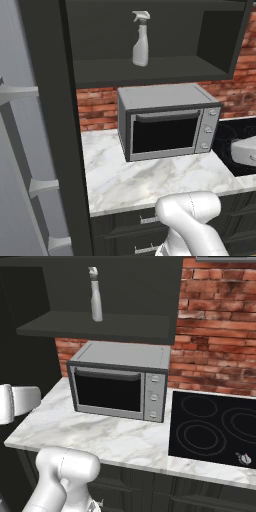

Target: Move the cutting board and knife to the sink. Then move spray from the cabinet to the counter.

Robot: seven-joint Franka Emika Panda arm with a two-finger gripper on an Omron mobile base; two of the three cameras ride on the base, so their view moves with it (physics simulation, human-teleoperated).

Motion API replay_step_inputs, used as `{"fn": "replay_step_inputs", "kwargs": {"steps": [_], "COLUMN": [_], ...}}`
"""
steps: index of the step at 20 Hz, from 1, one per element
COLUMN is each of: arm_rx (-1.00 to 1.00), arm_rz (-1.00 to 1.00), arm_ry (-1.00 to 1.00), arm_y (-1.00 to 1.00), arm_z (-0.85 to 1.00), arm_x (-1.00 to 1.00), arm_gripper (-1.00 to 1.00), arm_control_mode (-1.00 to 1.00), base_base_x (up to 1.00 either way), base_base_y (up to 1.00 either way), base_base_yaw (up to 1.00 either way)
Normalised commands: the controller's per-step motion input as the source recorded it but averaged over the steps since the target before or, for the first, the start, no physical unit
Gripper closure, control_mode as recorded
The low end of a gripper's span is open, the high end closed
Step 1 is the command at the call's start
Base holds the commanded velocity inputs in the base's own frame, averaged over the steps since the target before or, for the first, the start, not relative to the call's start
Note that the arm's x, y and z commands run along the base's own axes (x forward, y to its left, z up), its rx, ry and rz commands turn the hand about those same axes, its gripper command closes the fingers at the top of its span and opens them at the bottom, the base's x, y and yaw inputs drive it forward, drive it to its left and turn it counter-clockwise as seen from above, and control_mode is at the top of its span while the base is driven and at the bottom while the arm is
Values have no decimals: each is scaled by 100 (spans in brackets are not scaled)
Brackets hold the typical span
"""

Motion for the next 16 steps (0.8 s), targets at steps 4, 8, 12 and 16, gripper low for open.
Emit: {"fn": "replay_step_inputs", "kwargs": {"steps": [4,8,12,16], "arm_rx": [0,0,0,4], "arm_rz": [12,18,16,2], "arm_ry": [-40,-12,0,0], "arm_y": [8,11,1,-7], "arm_z": [94,71,16,0], "arm_x": [0,6,37,52], "arm_gripper": [-100,-100,-100,-100], "arm_control_mode": [-100,-100,-100,-100], "base_base_x": [0,0,0,0], "base_base_y": [0,0,0,0], "base_base_yaw": [0,0,0,0]}}
